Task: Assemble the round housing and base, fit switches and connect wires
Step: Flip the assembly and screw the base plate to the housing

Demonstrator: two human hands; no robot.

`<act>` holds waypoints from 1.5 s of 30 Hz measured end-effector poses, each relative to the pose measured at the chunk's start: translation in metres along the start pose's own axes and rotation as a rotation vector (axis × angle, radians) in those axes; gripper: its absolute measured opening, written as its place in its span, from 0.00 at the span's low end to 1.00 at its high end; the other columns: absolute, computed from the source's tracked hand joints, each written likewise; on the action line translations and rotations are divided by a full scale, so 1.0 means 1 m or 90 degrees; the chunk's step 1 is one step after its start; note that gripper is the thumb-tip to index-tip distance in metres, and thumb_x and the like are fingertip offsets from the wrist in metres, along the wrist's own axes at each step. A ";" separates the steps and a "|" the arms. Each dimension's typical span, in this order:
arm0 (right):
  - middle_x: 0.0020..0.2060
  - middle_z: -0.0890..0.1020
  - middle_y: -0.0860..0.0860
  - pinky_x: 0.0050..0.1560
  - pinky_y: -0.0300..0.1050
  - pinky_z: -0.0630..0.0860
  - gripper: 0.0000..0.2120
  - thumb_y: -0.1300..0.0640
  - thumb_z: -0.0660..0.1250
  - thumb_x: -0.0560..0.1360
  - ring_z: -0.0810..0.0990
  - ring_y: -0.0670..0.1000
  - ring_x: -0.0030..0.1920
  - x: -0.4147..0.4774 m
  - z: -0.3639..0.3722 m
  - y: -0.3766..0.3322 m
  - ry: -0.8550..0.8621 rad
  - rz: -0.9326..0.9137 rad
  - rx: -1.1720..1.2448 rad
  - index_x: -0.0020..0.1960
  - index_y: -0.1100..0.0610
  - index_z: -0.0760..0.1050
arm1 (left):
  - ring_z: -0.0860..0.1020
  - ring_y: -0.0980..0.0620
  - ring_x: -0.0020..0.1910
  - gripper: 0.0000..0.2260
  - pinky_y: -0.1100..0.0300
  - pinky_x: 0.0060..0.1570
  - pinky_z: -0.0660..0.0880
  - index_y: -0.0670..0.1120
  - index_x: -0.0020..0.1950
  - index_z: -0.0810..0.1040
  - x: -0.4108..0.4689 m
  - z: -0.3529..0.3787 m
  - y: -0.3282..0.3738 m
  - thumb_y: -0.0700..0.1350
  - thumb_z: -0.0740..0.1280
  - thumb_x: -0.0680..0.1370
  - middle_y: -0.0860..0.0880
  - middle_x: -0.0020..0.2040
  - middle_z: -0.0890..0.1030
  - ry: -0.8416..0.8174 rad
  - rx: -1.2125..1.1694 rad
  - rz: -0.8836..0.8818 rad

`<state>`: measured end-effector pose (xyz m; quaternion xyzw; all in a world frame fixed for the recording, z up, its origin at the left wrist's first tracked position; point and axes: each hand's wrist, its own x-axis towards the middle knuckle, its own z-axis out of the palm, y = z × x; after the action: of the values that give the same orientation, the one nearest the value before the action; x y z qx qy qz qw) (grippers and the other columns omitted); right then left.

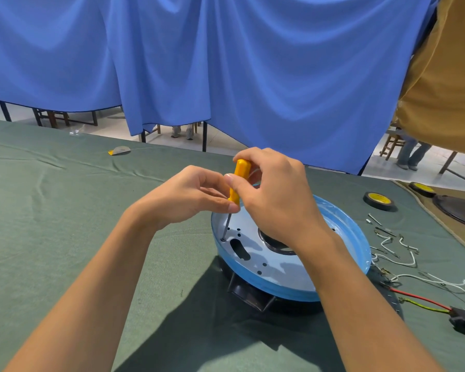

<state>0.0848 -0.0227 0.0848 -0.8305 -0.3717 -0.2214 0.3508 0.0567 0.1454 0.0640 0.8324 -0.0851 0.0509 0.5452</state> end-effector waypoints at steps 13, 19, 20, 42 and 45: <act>0.42 0.77 0.51 0.43 0.44 0.65 0.12 0.50 0.67 0.77 0.74 0.53 0.43 0.003 0.004 -0.004 0.024 -0.039 -0.151 0.56 0.56 0.78 | 0.83 0.52 0.48 0.08 0.44 0.66 0.72 0.48 0.44 0.87 0.001 -0.001 -0.005 0.47 0.78 0.67 0.45 0.47 0.86 -0.029 0.002 0.005; 0.34 0.66 0.51 0.40 0.48 0.65 0.16 0.44 0.69 0.73 0.70 0.58 0.43 0.038 -0.008 -0.018 -0.178 0.008 -0.258 0.41 0.53 0.65 | 0.81 0.55 0.50 0.05 0.48 0.62 0.73 0.48 0.44 0.88 0.003 0.001 -0.012 0.46 0.79 0.69 0.50 0.49 0.85 -0.033 0.067 -0.033; 0.33 0.62 0.50 0.40 0.48 0.65 0.19 0.44 0.69 0.74 0.68 0.57 0.42 0.042 -0.008 -0.022 -0.199 0.006 -0.270 0.39 0.53 0.63 | 0.80 0.54 0.51 0.04 0.47 0.62 0.72 0.49 0.41 0.87 0.005 0.002 -0.013 0.46 0.79 0.69 0.49 0.50 0.84 -0.028 0.101 -0.035; 0.37 0.77 0.52 0.28 0.42 0.70 0.10 0.50 0.69 0.74 0.80 0.54 0.38 0.063 -0.009 -0.026 -0.448 -0.084 -0.366 0.41 0.55 0.74 | 0.79 0.53 0.58 0.08 0.51 0.62 0.72 0.48 0.31 0.84 0.007 0.004 -0.029 0.44 0.80 0.67 0.48 0.54 0.82 -0.017 0.117 -0.021; 0.37 0.75 0.52 0.30 0.45 0.70 0.13 0.50 0.71 0.73 0.78 0.55 0.42 0.063 -0.007 -0.026 -0.437 -0.107 -0.355 0.37 0.53 0.69 | 0.78 0.54 0.58 0.05 0.57 0.60 0.72 0.52 0.33 0.86 0.009 0.001 -0.029 0.45 0.80 0.68 0.51 0.54 0.82 -0.039 0.122 -0.031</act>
<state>0.1031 0.0135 0.1400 -0.8857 -0.4585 -0.0527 -0.0493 0.0716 0.1551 0.0390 0.8839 -0.0763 0.0200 0.4610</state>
